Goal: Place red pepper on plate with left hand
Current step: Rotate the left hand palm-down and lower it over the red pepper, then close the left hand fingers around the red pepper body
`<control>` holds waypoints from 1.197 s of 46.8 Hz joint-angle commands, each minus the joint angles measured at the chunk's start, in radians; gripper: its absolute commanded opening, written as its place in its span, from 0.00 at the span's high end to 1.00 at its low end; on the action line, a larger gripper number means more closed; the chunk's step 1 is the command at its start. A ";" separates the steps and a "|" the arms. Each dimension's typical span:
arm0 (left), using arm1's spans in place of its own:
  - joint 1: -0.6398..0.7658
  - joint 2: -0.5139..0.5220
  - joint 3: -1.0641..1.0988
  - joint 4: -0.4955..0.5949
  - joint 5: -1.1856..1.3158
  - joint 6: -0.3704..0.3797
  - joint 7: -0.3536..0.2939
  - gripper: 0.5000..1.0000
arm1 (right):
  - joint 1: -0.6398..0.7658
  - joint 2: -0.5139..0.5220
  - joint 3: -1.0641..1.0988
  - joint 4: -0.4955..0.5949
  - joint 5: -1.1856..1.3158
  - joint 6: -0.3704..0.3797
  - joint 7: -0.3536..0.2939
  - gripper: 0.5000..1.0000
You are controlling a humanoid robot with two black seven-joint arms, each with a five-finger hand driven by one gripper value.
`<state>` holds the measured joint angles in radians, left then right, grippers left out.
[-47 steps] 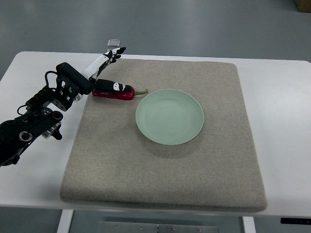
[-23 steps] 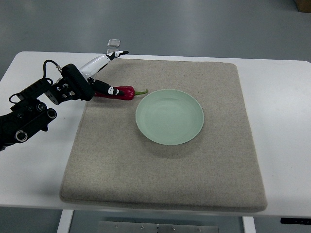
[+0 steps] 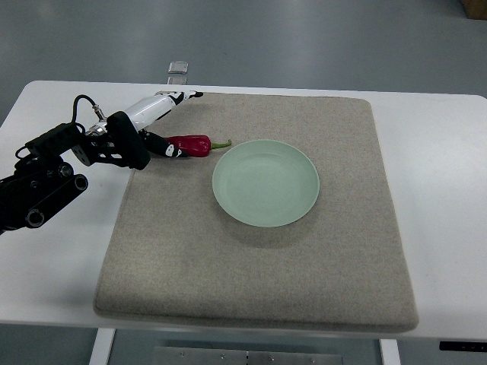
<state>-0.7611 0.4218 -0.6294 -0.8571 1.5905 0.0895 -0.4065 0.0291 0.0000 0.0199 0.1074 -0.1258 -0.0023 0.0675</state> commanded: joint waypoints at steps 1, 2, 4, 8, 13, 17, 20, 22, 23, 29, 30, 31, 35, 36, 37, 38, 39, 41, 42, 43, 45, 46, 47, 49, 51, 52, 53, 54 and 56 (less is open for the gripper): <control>0.002 0.000 0.001 0.001 0.022 0.001 0.000 0.02 | 0.000 0.000 0.000 0.000 0.000 -0.001 0.000 0.14; 0.002 0.000 0.001 0.001 0.022 0.001 0.000 0.02 | 0.000 0.000 0.000 0.000 0.000 -0.001 0.000 0.14; 0.003 0.000 0.001 0.001 0.023 0.001 0.000 0.03 | 0.000 0.000 0.000 0.000 0.000 -0.001 0.000 0.14; 0.003 -0.001 0.001 0.001 0.029 0.006 0.000 0.04 | 0.000 0.000 0.000 0.000 0.000 0.001 0.000 0.14; 0.003 -0.006 0.001 0.006 0.031 0.007 0.000 0.05 | 0.000 0.000 0.000 0.000 0.000 0.001 0.000 0.14; 0.002 -0.011 0.005 0.015 0.031 0.010 0.000 0.09 | 0.000 0.000 0.000 0.000 0.000 0.001 0.000 0.14; 0.002 -0.012 0.007 0.016 0.031 0.012 0.000 0.11 | 0.000 0.000 0.000 0.000 0.000 -0.001 0.000 0.14; 0.002 -0.012 0.007 0.016 0.035 0.012 0.000 0.12 | 0.000 0.000 0.000 0.000 0.000 -0.001 0.000 0.14; 0.002 -0.012 0.007 0.016 0.039 0.012 0.000 0.13 | 0.000 0.000 0.000 0.000 0.000 0.001 0.000 0.14; 0.003 -0.021 0.007 0.021 0.051 0.012 0.000 0.17 | 0.002 0.000 0.000 0.000 0.000 -0.001 0.000 0.14; 0.003 -0.023 0.007 0.023 0.051 0.013 -0.002 0.17 | 0.000 0.000 0.000 0.000 0.000 0.001 0.000 0.14; 0.003 -0.023 0.007 0.024 0.051 0.013 0.000 0.20 | 0.000 0.000 0.000 0.000 0.000 -0.001 0.000 0.14; 0.003 -0.029 0.007 0.026 0.051 0.013 -0.002 0.22 | 0.000 0.000 0.000 0.000 0.000 -0.001 0.000 0.14; 0.003 -0.031 0.008 0.026 0.051 0.013 -0.002 0.22 | 0.000 0.000 0.000 0.000 0.000 -0.001 0.000 0.14; 0.003 -0.031 0.008 0.026 0.051 0.013 -0.002 0.22 | 0.000 0.000 0.000 0.000 0.000 -0.001 0.000 0.14; 0.003 -0.031 0.007 0.029 0.051 0.013 -0.002 0.22 | 0.000 0.000 0.000 0.000 0.000 -0.001 0.000 0.14; 0.003 -0.032 0.007 0.032 0.052 0.013 -0.002 0.23 | 0.000 0.000 0.000 0.000 0.000 0.001 0.000 0.14; 0.002 -0.032 0.008 0.036 0.054 0.013 -0.002 0.25 | 0.000 0.000 0.000 0.000 0.000 -0.001 0.000 0.14; 0.003 -0.034 0.008 0.038 0.057 0.013 -0.002 0.26 | 0.000 0.000 0.000 0.000 0.000 0.001 0.000 0.14; 0.002 -0.034 0.007 0.038 0.060 0.013 -0.002 0.27 | 0.002 0.000 0.000 0.000 0.000 -0.001 0.000 0.14; 0.002 -0.034 0.007 0.038 0.065 0.015 -0.002 0.27 | 0.000 0.000 0.000 0.000 0.000 -0.001 0.000 0.14; 0.002 -0.035 0.007 0.039 0.065 0.016 -0.002 0.27 | 0.000 0.000 0.000 0.000 0.000 0.001 0.000 0.14; 0.002 -0.038 0.007 0.039 0.066 0.018 -0.002 0.27 | 0.000 0.000 0.000 0.000 0.000 0.001 0.000 0.14; 0.002 -0.043 0.008 0.039 0.069 0.025 -0.002 0.27 | 0.000 0.000 0.000 0.000 0.000 0.001 0.000 0.14; 0.003 -0.044 0.008 0.044 0.071 0.032 0.000 0.27 | 0.000 0.000 0.000 0.000 0.000 0.001 0.000 0.14; 0.003 -0.044 0.008 0.047 0.071 0.033 -0.002 0.27 | 0.000 0.000 0.000 0.000 0.000 0.001 0.000 0.14; 0.003 -0.046 0.008 0.050 0.071 0.033 -0.002 0.27 | 0.000 0.000 0.000 0.000 0.000 -0.001 0.000 0.14; 0.002 -0.046 0.008 0.050 0.071 0.035 -0.002 0.27 | 0.000 0.000 0.000 0.000 0.000 -0.001 0.000 0.14; 0.002 -0.046 0.008 0.052 0.071 0.035 -0.002 0.27 | 0.000 0.000 0.000 0.000 0.000 -0.001 0.000 0.14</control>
<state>-0.7590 0.3764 -0.6219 -0.8083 1.6611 0.1229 -0.4081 0.0291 0.0000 0.0199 0.1073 -0.1258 -0.0021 0.0675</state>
